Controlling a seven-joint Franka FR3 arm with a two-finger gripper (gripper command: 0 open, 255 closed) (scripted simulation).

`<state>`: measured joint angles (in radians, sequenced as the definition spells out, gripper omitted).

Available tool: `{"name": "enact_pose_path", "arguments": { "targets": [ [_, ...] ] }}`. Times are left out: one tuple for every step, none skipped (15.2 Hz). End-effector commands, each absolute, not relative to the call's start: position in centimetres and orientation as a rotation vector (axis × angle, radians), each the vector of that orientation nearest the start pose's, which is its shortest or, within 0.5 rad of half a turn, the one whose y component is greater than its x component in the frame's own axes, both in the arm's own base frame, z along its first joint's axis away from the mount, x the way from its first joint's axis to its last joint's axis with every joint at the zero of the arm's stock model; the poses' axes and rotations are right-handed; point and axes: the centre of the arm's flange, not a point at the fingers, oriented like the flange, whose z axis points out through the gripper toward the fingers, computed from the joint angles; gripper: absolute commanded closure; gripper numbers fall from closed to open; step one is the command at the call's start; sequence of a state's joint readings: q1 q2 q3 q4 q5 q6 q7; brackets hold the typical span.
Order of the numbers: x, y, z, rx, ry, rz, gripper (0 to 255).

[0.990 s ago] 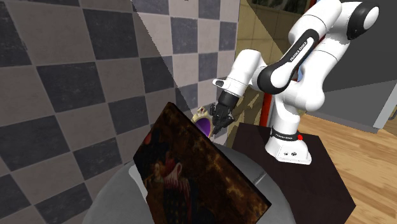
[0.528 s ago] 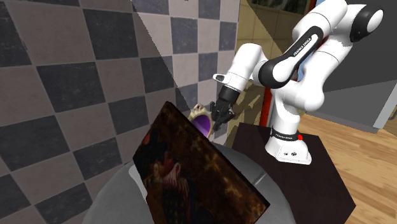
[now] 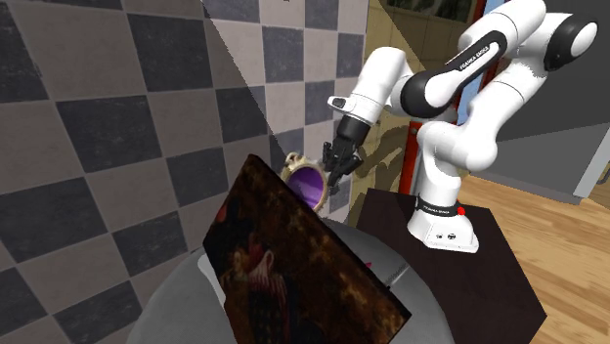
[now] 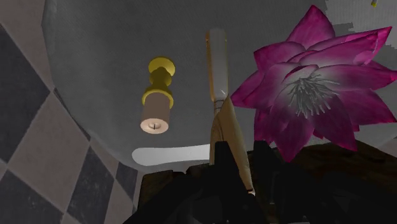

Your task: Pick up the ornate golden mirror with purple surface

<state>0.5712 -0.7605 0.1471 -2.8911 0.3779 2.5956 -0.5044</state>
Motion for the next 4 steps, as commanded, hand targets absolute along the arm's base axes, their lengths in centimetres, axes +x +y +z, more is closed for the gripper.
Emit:
{"name": "enact_pose_path", "arguments": {
  "targets": [
    [26.21, 21.26, 43.76, -2.558, -1.282, -0.658, 255],
    [26.21, 21.26, 44.29, -2.558, -1.282, -0.658, 255],
    [26.21, 21.26, 44.37, -2.558, -1.282, -0.658, 255],
    [26.21, 21.26, 44.37, -2.558, -1.282, -0.658, 255]
  ]
}}
